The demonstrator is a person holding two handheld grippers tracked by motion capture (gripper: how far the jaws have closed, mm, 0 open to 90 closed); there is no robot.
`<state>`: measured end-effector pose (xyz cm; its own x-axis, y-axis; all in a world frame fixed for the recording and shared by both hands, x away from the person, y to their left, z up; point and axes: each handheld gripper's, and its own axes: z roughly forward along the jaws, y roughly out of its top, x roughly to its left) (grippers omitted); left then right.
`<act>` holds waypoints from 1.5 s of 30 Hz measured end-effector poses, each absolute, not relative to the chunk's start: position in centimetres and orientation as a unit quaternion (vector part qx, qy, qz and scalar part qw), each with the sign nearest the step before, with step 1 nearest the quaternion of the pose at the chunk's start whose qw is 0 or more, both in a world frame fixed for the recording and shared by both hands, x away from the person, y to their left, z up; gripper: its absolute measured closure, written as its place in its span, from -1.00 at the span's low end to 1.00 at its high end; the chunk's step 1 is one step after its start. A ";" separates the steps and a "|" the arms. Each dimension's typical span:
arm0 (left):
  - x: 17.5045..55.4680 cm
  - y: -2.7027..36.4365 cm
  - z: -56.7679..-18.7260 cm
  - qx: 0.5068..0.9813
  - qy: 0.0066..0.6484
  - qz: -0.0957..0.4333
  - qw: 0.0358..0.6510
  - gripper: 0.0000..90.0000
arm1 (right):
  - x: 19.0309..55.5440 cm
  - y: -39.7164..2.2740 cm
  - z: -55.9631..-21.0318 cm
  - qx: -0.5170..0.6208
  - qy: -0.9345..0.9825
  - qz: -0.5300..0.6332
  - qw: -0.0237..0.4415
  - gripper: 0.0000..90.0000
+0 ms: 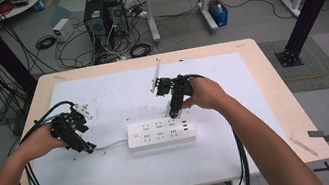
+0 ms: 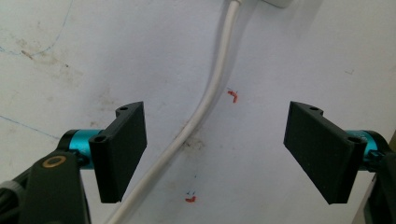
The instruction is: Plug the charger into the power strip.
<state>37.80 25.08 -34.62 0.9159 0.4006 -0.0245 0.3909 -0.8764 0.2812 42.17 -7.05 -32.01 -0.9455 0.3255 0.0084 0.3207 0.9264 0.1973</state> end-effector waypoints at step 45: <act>37.6 25.3 -35.8 0.961 0.230 0.005 0.151 -0.52 | 40.0 -2.8 -36.6 -0.012 0.997 -0.007 0.080 0.40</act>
<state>37.56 25.34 -35.77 0.8940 0.4442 -0.0596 0.4411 -0.8486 0.2921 39.99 -2.85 -36.61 -0.9869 -0.0245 -0.1597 -0.0222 0.9996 -0.0163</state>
